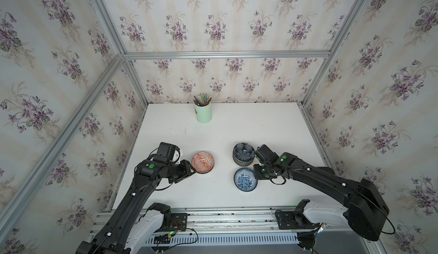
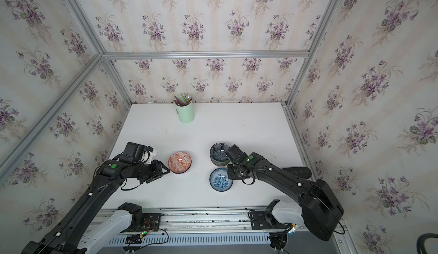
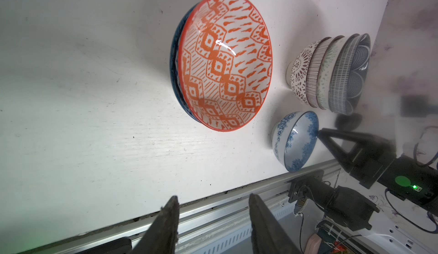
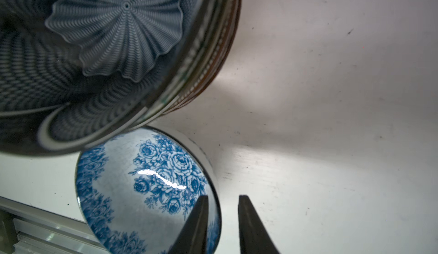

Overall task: Stack the bowls
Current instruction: Pick up the bowl from the center of the board.

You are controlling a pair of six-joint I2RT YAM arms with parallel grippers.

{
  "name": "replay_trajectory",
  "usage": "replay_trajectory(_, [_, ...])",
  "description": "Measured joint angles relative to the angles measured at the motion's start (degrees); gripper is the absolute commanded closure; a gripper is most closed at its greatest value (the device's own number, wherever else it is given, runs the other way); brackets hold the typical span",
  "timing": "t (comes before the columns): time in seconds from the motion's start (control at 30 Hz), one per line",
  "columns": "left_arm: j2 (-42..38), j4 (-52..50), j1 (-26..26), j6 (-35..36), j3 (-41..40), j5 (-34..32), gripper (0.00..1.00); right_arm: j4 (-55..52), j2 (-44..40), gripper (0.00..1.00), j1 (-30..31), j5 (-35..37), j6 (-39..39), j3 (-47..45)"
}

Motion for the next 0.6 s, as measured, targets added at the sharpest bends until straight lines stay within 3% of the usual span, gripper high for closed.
replay_trajectory(0.6, [0.0, 0.0, 0.0, 0.2, 0.0, 0.3, 0.50, 0.6, 3.3, 0.77, 1.1, -0.8, 0.0, -0.3])
